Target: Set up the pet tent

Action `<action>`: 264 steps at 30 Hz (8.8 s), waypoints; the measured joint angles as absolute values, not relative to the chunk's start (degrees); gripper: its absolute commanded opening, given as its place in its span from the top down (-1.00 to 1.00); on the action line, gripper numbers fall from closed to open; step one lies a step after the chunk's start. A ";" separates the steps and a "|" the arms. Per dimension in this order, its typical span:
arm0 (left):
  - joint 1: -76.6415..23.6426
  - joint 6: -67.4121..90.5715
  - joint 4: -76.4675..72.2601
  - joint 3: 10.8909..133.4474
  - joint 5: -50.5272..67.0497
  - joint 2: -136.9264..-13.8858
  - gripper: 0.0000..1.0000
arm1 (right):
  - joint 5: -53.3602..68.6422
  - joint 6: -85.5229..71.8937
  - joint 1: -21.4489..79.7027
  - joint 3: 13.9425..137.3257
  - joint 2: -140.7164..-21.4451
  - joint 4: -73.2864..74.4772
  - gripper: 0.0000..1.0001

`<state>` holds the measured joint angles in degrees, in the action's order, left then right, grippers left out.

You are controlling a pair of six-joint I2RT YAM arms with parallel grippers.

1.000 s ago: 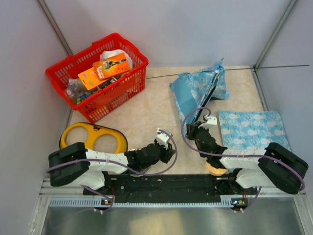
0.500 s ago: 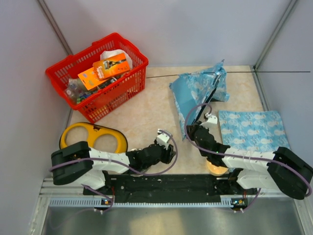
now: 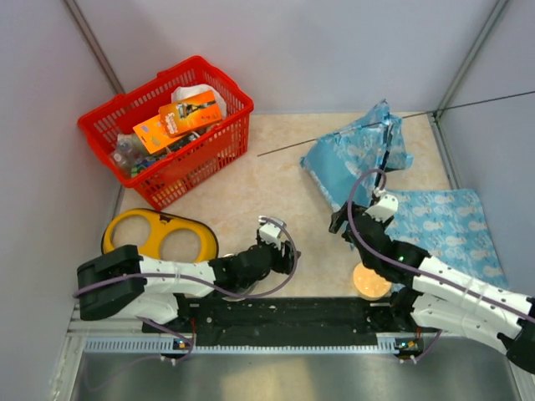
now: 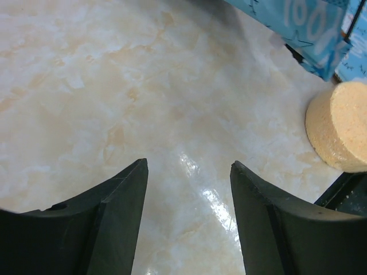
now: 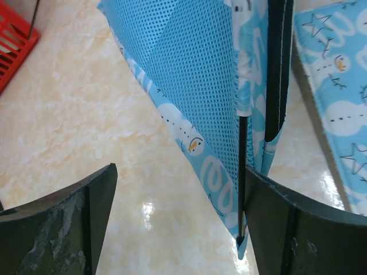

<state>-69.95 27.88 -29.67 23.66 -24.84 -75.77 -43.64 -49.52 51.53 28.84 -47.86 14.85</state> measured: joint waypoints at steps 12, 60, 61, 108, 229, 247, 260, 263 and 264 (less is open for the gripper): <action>-69.93 30.33 -21.26 23.68 -31.86 -67.72 -0.71 | -44.14 -47.55 49.80 36.56 -43.75 35.51 -0.98; -67.09 36.56 -3.51 32.03 -36.88 -57.87 -0.62 | -30.70 -46.24 45.78 55.59 -65.06 22.50 -0.75; -66.70 37.91 2.66 34.17 -38.50 -55.81 -0.62 | -31.09 -46.65 45.28 55.33 -67.26 18.87 -0.75; -65.67 40.21 39.11 44.73 -50.74 -32.47 -0.66 | -23.22 -54.59 35.83 62.57 -103.68 -17.56 1.00; -65.67 15.68 -73.54 14.94 -25.85 -90.04 -0.62 | 9.26 -80.20 51.29 36.91 -48.80 -3.33 1.00; -63.37 15.11 -73.84 19.94 -23.38 -86.13 -0.16 | 9.19 -80.64 51.29 36.91 -47.99 -3.42 1.00; -62.52 16.47 -73.91 20.80 -20.99 -85.97 0.64 | 9.17 -80.77 51.29 36.91 -47.99 -3.44 1.00; -62.41 16.60 -73.93 20.91 -20.29 -85.97 1.00 | 9.04 -80.60 51.29 36.91 -47.99 -3.40 1.00; -62.35 16.64 -73.93 20.91 -20.14 -85.97 1.00 | 9.02 -80.44 51.29 36.91 -47.99 -3.40 1.00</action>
